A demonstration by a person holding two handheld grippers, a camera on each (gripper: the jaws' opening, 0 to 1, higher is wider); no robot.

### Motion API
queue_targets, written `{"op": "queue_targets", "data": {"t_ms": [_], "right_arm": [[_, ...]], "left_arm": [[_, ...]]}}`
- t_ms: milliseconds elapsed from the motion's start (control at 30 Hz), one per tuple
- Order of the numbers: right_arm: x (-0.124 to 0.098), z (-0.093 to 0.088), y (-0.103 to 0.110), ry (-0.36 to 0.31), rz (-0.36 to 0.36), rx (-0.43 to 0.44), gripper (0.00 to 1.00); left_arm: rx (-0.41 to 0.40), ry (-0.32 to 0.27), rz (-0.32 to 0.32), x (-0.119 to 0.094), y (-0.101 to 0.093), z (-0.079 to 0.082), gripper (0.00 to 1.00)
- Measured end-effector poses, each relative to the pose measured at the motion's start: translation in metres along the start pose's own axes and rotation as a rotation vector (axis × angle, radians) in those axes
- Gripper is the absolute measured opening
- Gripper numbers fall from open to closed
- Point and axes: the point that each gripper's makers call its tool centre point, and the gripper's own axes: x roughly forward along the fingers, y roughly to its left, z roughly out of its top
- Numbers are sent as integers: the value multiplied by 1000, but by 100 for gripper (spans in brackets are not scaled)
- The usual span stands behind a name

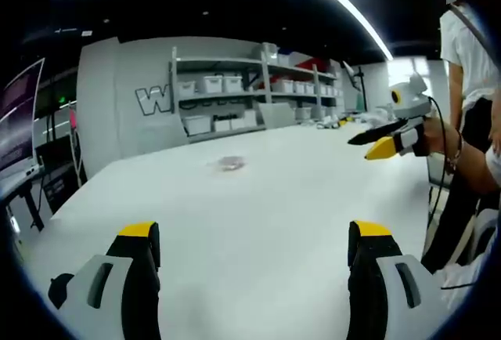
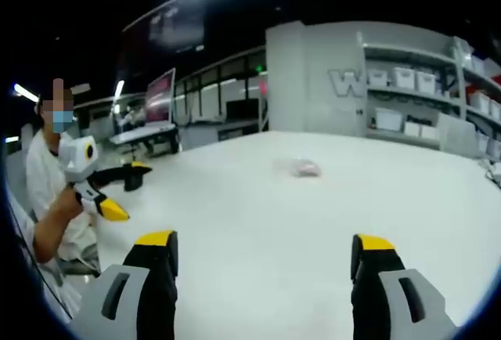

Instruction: Open the resealable bag by pulling the two sides of the seal apart until the entire bag opening is separated and visibly accessible.

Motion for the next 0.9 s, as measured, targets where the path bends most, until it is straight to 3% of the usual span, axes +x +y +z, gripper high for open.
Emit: {"op": "queue_targets", "data": {"t_ms": [433,900], "right_arm": [[-5,7,-5,-27,-38,-28,92],[-5,2,3,-34,-18,-21,91]], "left_arm": [[-10,-5,-21,5,-5,-3,100],[-5,-10,-14,5,-5,-3,100]]}}
